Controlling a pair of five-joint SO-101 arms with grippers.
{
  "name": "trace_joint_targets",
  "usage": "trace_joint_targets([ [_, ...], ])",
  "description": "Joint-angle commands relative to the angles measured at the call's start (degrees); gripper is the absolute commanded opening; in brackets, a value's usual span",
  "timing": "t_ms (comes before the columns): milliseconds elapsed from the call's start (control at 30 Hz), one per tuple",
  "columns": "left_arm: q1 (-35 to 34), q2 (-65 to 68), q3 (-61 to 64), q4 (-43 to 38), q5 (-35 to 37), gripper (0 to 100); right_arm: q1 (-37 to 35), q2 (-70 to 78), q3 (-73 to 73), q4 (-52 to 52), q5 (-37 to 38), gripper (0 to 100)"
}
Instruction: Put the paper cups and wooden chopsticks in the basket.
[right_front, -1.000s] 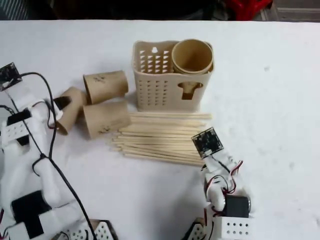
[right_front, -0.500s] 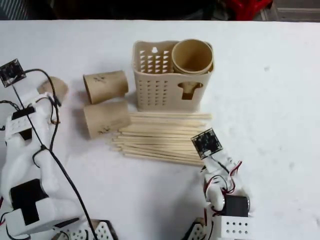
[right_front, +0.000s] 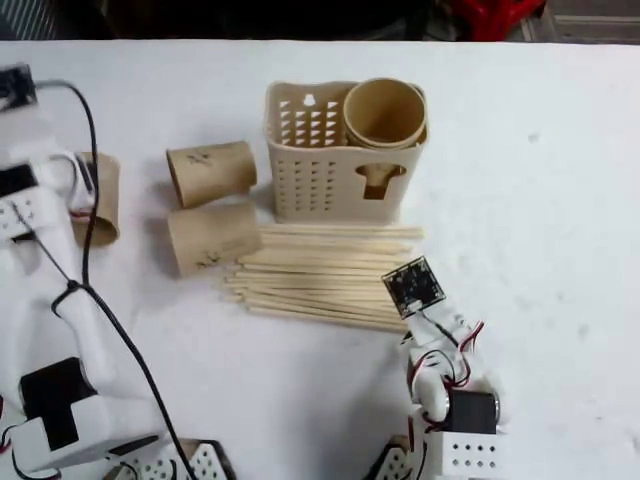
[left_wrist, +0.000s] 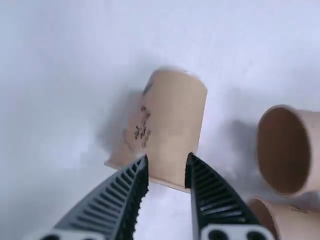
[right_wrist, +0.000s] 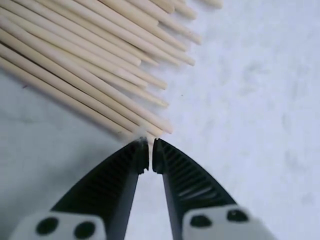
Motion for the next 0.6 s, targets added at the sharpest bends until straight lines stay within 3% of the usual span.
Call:
trace_joint_targets([
  [0,0.40,-0.22,-20.22,14.51,-3.78,14,0.13,-0.31,-0.26,-1.19,0.44,3.5],
  [167,0.40,-0.22,-32.97,24.79,-6.42,16,0.13,-0.31,-0.26,-1.19,0.44,3.5],
  [300,0.04,-0.40,-35.16,31.12,-24.44,24,0.13,-0.31,-0.26,-1.19,0.53,3.5],
  [433,-4.88,-4.26,-35.52,37.63,-38.77,24,0.13,-0.31,-0.26,-1.19,0.53,3.5],
  [567,-12.53,-18.68,-22.59,31.12,-51.25,24,0.13,-0.31,-0.26,-1.19,0.53,3.5],
])
